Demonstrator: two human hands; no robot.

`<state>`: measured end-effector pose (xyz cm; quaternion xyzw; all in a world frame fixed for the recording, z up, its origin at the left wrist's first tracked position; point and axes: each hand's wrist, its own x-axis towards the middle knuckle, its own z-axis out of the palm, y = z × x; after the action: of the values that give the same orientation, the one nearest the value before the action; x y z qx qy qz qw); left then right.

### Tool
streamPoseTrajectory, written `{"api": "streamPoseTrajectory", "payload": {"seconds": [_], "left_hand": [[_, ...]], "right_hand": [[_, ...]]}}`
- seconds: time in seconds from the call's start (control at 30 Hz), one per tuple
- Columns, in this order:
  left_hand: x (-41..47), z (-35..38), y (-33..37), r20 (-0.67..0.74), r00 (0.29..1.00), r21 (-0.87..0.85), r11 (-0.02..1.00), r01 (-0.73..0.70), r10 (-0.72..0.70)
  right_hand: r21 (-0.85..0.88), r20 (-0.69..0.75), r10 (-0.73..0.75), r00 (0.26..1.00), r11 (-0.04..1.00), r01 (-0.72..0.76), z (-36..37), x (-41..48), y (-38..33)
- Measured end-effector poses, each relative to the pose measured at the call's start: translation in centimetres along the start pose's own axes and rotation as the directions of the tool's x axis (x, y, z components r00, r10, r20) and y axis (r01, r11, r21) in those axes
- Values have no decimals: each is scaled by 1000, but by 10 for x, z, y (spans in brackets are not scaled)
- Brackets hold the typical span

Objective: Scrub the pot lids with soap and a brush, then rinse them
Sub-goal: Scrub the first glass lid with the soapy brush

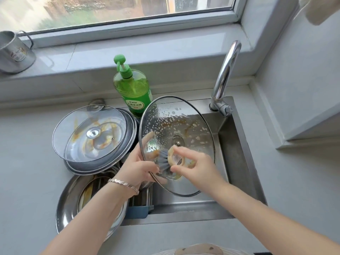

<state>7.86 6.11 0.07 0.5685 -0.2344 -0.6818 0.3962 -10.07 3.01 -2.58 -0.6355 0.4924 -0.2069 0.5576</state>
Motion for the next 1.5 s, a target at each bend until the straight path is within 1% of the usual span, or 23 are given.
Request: {"api": "streamPoseTrajectory", "payload": {"seconds": [0.07, 0.1, 0.17, 0.23, 0.3, 0.4, 0.43, 0.5, 0.57, 0.67, 0.73, 0.8, 0.87, 0.97, 1.03, 1.07, 1.13, 1.17, 1.23, 1.3, 1.37, 1.43, 1.5], "left_hand": [[-2, -6, 1, -25, 1000, 30, 999, -17, 18], [-4, -7, 1, -28, 999, 27, 999, -21, 22], [-5, -6, -1, -15, 1000, 12, 1000, -24, 24], [-4, -1, -2, -1, 1000, -1, 1000, -25, 25], [-2, -2, -2, -15, 1000, -17, 1000, -26, 26], [-6, -10, -3, -44, 999, -15, 1000, -13, 12], [-8, -10, -4, -36, 999, -21, 1000, -11, 10], [-7, -5, -4, -24, 1000, -32, 999, -11, 10], [-5, 0, -4, -44, 999, -25, 1000, -7, 6], [-6, -6, -4, -87, 996, -35, 999, -8, 5], [-12, -9, -4, -76, 997, -80, 997, -9, 3], [-16, -6, -4, -67, 998, -89, 996, -10, 4], [-14, 0, -3, -63, 998, -61, 998, 0, -4], [-12, 0, 1, -57, 998, -43, 999, 12, -15], [-16, -3, 3, -59, 998, -57, 998, 22, -26], [-18, -3, 3, -57, 998, -64, 998, 23, -27], [-20, 1, 2, -53, 998, -61, 998, 24, -27], [-20, 5, 1, -49, 998, -58, 998, 24, -27], [-17, 9, 0, -40, 999, -76, 997, 28, -31], [-17, 7, 1, -44, 998, -110, 993, 31, -36], [-20, 3, 1, -54, 998, -130, 991, 30, -37], [-21, 3, 1, -65, 997, -130, 991, 23, -31], [-18, 7, 0, -76, 997, -126, 992, 11, -21]], "right_hand": [[-4, 125, -13, 992, 1000, 14, 3, -17, 8], [-23, 129, 10, 992, 1000, -7, 0, -17, 14], [-34, -15, 87, 996, 996, -88, -9, -4, 22], [5, -94, 81, 992, 997, -81, -4, 4, 14], [79, -10, 7, 1000, 997, -6, 9, -5, 3], [48, 161, -15, 987, 999, 7, 4, -22, 7], [5, 152, 24, 988, 1000, -25, -4, -16, 15], [-67, -1, 111, 994, 992, -110, -16, 1, 23], [-45, -53, 90, 995, 995, -92, -9, 6, 18], [11, 158, 4, 988, 1000, -6, 5, -15, 12], [-65, 207, 47, 977, 997, -34, -12, -16, 23], [-216, 47, 157, 986, 966, -144, -31, -1, 38], [-250, -89, 170, 981, 950, -187, -30, 9, 39], [-82, 93, 56, 994, 995, -48, -6, -3, 37], [-76, 194, 64, 979, 996, -50, -16, -12, 43], [-121, 159, 112, 981, 988, -94, -27, -8, 52], [-248, -45, 178, 983, 951, -183, -46, 4, 59], [-254, -117, 170, 978, 947, -195, -46, 9, 56], [-148, -92, 94, 991, 983, -107, -31, 11, 44], [-62, 51, 23, 998, 998, -20, -18, 2, 38], [-104, 113, 43, 993, 994, -31, -32, -1, 42], [-273, -31, 162, 986, 948, -165, -52, 9, 50], [-324, -103, 170, 980, 926, -194, -48, 14, 43]]}}
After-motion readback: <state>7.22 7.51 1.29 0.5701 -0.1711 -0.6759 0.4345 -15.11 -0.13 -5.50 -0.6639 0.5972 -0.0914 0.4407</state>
